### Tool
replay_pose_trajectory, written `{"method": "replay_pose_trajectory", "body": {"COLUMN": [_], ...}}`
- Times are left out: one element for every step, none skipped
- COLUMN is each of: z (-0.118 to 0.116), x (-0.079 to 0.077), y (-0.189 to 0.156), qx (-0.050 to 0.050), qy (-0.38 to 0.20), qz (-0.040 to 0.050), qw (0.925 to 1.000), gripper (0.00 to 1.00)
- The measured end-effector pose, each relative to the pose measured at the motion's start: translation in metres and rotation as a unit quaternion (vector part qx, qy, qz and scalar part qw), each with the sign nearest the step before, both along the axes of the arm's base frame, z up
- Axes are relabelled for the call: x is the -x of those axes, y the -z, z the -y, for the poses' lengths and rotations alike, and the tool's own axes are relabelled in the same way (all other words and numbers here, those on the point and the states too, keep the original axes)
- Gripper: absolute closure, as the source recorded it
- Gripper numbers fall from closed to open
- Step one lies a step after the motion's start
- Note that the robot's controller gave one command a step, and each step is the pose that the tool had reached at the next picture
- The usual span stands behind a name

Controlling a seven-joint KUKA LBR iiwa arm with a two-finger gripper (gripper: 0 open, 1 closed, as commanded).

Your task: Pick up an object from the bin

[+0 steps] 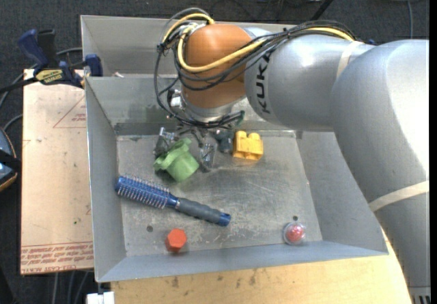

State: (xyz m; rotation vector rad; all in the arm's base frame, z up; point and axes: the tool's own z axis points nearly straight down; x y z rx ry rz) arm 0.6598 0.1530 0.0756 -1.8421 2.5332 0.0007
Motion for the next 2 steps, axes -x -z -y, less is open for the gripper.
{"method": "replay_pose_trajectory", "body": {"z": [-0.0180, -0.0168], "x": [0.0218, 0.0208], "y": [-0.0005, -0.0024], "qx": [0.002, 0.002], "qy": [-0.047, -0.046], "qz": [0.0033, 0.0025], "qw": [0.9989, 0.9989], "gripper": [0.00, 1.00]}}
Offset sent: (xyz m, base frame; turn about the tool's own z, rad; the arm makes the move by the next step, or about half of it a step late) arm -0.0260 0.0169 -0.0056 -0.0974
